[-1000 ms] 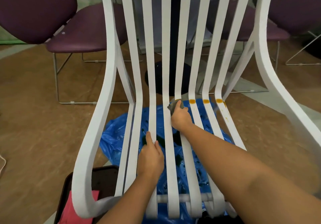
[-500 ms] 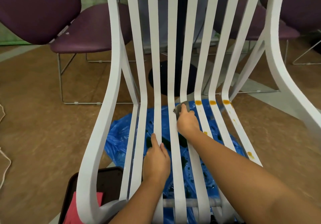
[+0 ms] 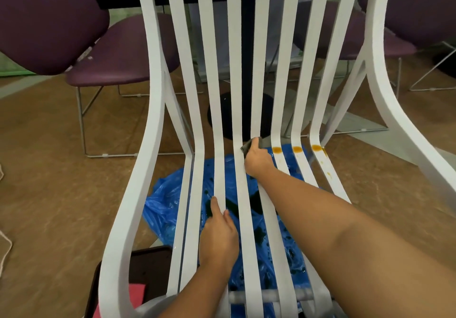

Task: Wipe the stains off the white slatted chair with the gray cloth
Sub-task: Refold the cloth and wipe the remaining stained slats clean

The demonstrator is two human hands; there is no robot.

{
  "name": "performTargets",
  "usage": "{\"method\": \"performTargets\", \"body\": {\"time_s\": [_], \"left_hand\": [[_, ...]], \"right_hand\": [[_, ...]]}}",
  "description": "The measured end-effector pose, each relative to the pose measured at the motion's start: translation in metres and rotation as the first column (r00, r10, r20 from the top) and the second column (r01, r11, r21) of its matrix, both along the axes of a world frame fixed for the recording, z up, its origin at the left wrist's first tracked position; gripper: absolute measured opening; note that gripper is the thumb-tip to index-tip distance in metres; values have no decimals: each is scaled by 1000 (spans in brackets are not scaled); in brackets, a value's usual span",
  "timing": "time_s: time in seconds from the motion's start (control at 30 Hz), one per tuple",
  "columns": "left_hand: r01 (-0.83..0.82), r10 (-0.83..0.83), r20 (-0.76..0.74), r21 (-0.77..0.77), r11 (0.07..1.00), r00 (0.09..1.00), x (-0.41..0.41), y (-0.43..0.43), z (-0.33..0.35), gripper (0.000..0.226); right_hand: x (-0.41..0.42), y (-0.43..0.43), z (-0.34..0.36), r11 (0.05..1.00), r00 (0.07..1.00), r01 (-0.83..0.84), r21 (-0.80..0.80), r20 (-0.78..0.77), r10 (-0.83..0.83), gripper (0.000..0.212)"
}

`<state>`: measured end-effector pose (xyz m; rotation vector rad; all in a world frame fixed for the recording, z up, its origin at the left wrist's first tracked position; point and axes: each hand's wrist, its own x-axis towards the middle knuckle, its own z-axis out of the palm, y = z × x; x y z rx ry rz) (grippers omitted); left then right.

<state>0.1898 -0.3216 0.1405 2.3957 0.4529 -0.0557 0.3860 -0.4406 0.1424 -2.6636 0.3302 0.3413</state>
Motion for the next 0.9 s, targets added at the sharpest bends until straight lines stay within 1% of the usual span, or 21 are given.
{"method": "performTargets", "body": {"time_s": [0.07, 0.17, 0.23, 0.33, 0.37, 0.47, 0.57, 0.63, 0.73, 0.83, 0.9], "left_hand": [[-7, 7, -6, -10, 1000, 1000, 1, 1, 1, 49], [-7, 7, -13, -15, 1000, 1000, 2, 0, 2, 50], [-5, 5, -12, -2, 1000, 1000, 2, 0, 1, 50], [6, -6, -6, 16, 1000, 1000, 2, 0, 2, 49], [5, -5, -6, 20, 1000, 1000, 1, 1, 4, 49], [8, -8, -11, 32, 999, 1000, 0, 0, 6, 50], [4, -4, -14, 22, 1000, 1000, -1, 0, 10, 50], [3, -3, -15, 5, 1000, 1000, -3, 0, 13, 50], [-3, 3, -13, -34, 999, 1000, -4, 0, 18, 50], [2, -2, -5, -38, 999, 1000, -5, 0, 20, 51], [2, -2, 4, -40, 999, 1000, -6, 0, 21, 51]], "right_hand": [[6, 1, 3, 1000, 1000, -8, -8, -18, 8, 76], [8, -3, 3, 999, 1000, -24, 32, -5, 24, 73], [4, -8, 3, 996, 999, -32, 82, -1, 33, 62], [-5, -11, 6, 991, 1000, -18, 132, -10, 20, 39], [-10, -11, 8, 990, 1000, -17, 137, -17, 19, 36], [-30, -10, 10, 990, 999, -27, 142, -31, 32, 36], [-59, -6, 6, 996, 999, -32, 83, 17, 31, 39], [-80, -2, 3, 999, 998, -9, 46, 55, 7, 37], [-114, 0, 5, 999, 997, 3, 36, 72, -6, 36], [-148, -1, 6, 999, 997, 10, 41, 82, -14, 33], [-171, -1, 8, 1000, 997, 16, 3, 73, -16, 35]]}}
